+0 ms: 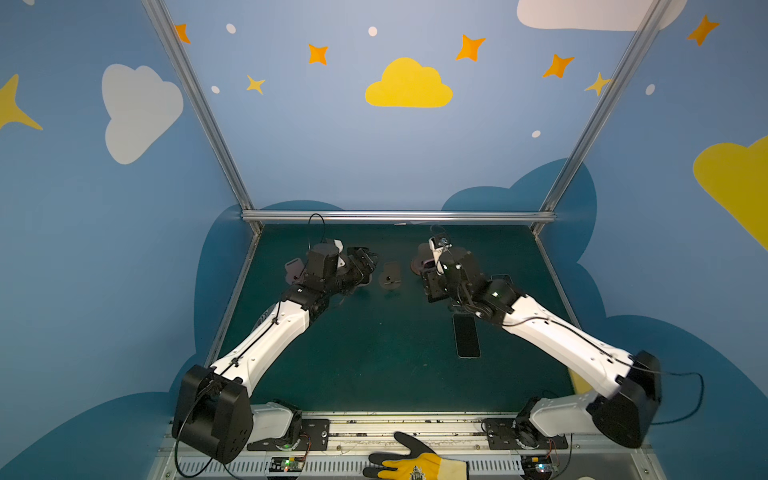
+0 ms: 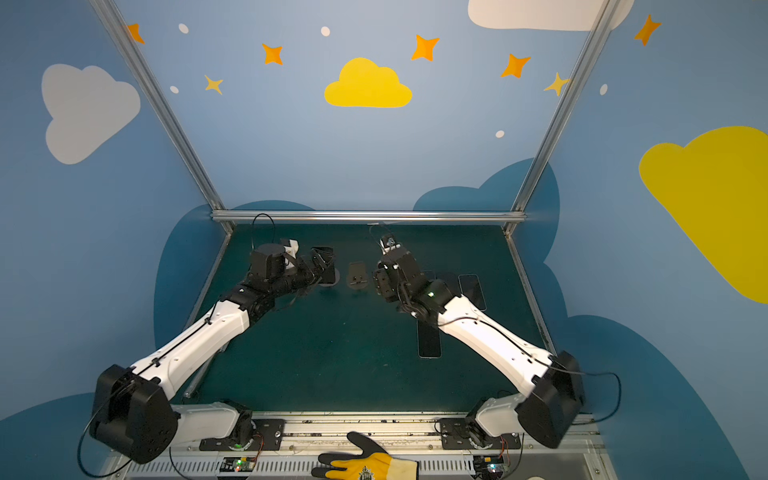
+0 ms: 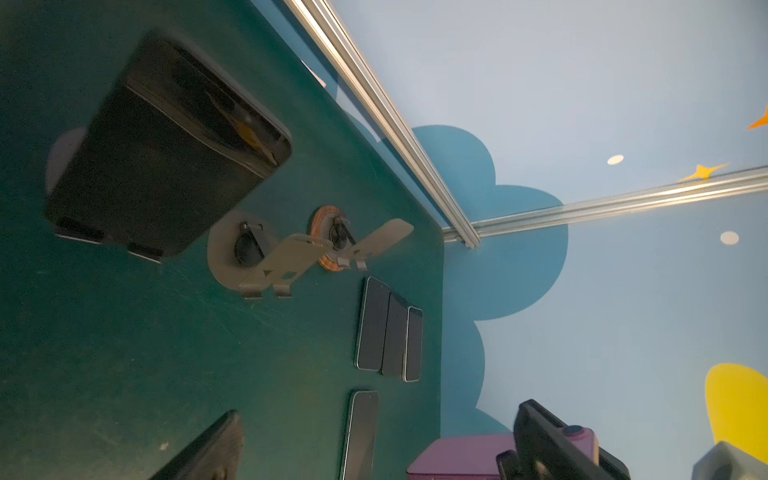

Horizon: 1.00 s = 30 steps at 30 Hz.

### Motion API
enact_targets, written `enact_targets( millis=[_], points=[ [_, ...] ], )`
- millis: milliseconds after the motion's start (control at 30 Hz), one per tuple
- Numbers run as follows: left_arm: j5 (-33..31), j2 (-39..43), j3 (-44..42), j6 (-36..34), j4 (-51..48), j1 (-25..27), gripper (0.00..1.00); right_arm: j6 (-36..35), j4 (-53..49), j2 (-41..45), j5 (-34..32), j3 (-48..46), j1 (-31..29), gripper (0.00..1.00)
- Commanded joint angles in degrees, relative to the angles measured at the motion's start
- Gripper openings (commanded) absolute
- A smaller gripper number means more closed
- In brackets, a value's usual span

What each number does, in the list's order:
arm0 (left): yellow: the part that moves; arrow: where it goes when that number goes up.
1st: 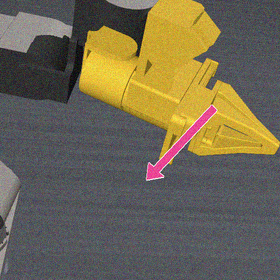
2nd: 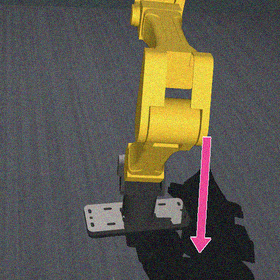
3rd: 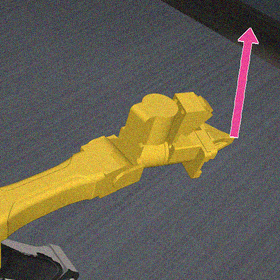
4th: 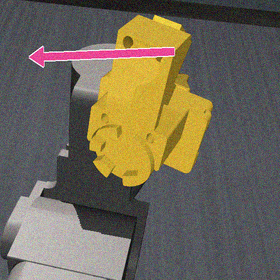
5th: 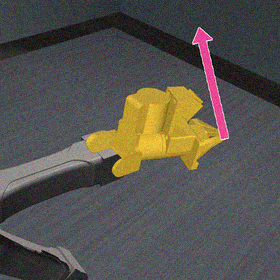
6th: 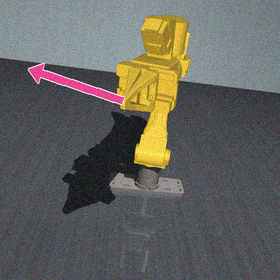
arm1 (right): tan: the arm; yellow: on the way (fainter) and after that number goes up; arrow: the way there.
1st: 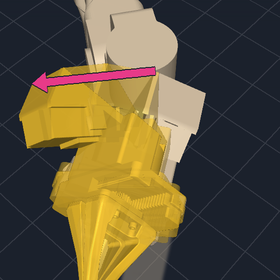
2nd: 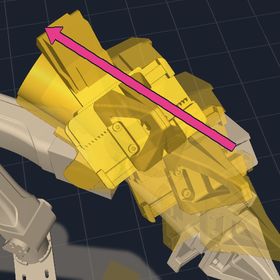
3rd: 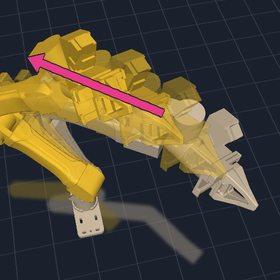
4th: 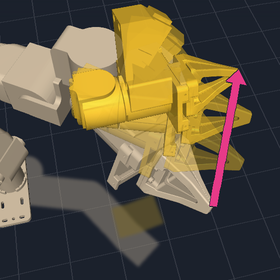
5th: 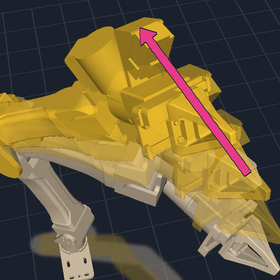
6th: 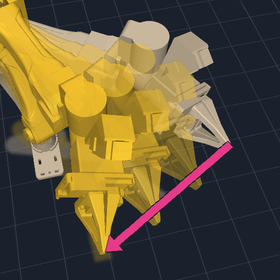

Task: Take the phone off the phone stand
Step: 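Carry the purple-edged phone toward the robot beside the flat phones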

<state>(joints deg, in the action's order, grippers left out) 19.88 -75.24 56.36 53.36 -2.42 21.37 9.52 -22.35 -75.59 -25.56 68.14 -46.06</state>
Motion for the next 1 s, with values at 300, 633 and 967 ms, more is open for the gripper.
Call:
enact_targets(
  millis=[300, 633, 967],
  points=[
    [-0.32, 1.82, 2.09, -2.28, -0.13, 5.68, 1.00, 3.16, -18.20, 29.12, -12.38, -18.19, 6.02, 0.62],
    [0.31, -0.40, 2.26, -2.01, -0.49, 6.76, 1.00, 7.97, -18.07, 26.34, -8.01, -23.48, 15.52, 0.61],
    [1.13, -1.21, 2.18, -0.98, -0.13, 6.79, 1.00, 8.40, -12.55, 19.62, -2.85, -25.20, 21.59, 0.60]
  ],
)
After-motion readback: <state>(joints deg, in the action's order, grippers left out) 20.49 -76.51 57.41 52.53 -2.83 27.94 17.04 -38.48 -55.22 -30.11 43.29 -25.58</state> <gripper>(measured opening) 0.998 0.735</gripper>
